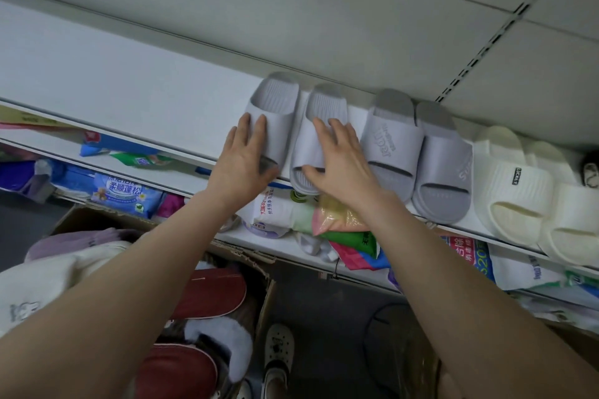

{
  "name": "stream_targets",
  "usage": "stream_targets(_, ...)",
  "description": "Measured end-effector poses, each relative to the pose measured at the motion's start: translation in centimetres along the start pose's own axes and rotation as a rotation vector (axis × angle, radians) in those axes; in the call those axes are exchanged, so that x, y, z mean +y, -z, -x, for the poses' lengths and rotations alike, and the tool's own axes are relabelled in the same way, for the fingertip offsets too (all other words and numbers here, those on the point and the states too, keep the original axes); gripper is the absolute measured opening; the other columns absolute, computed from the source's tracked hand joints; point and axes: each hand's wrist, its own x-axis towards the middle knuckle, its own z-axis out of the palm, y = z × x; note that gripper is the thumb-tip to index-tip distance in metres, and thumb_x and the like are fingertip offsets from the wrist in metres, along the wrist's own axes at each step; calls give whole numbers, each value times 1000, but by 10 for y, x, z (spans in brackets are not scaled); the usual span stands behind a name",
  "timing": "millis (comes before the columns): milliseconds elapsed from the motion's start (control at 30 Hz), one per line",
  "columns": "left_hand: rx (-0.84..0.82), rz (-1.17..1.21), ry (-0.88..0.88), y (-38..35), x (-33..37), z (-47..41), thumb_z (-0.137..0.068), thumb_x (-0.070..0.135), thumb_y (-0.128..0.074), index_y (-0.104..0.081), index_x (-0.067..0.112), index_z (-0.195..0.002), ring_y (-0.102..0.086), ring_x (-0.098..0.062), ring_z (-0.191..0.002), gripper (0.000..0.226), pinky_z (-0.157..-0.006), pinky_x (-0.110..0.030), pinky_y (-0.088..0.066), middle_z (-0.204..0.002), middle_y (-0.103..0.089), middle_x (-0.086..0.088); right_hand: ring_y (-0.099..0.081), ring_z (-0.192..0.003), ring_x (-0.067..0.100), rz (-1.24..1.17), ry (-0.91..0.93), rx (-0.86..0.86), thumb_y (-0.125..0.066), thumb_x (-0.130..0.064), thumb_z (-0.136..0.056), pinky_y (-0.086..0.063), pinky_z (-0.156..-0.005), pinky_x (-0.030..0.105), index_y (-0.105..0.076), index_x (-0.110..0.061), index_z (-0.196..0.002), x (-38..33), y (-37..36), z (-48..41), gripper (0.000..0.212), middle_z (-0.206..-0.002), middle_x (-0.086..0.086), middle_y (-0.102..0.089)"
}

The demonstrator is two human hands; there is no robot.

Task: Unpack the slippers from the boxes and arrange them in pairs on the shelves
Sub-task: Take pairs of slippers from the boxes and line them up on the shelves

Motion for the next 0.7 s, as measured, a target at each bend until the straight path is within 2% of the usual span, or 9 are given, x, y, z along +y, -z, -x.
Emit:
stream_targets(233,-9,-25,-14,3,1,-14,-84,37,-67,-13,12,-153,-20,-38,-142,91,-116,-45,-24,-158,-11,-20,-7,-147,42,56,11,-4,-56,-48,-91,-16,-120,50,-7,-22,-156,4,0,-9,85,-160,13,-12)
stream_targets(367,-14,-106,-68,10,2,-7,-86,34,-65,-22,10,-150,-29,-39,-137,81,-113,-45,-29,-155,-20,-22,-5,-149,38,86,2,-39,-55,-47,-93,-17,-119,47,-5,-23,-156,4,9,-1,84,-162,13,-7)
stream_targets(467,-2,-182,-145,21,7,9,-87,29,-66,-25,10,-149,-32,-39,-136,76,-113,-44,-30,-153,-26,-22,-4,-150,33,129,11,-31,-52,-43,-97,-19,-120,46,-9,-19,-156,3,20,19,78,-163,13,-4)
stream_targets(600,18,-243,-277,38,28,46,-85,22,-68,-40,8,-142,-45,-37,-127,65,-108,-46,-38,-142,-46,-19,-17,-147,33,174,20,23,-52,-36,-98,-27,-117,47,-22,-11,-153,2,32,78,68,-159,16,-18)
stream_targets(700,36,-208,-410,45,46,81,-76,13,-74,-58,5,-126,-58,-38,-108,53,-97,-45,-46,-122,-62,-18,-34,-138,36,203,5,74,-60,-31,-93,-40,-106,49,-38,-6,-146,1,32,137,63,-148,20,-37)
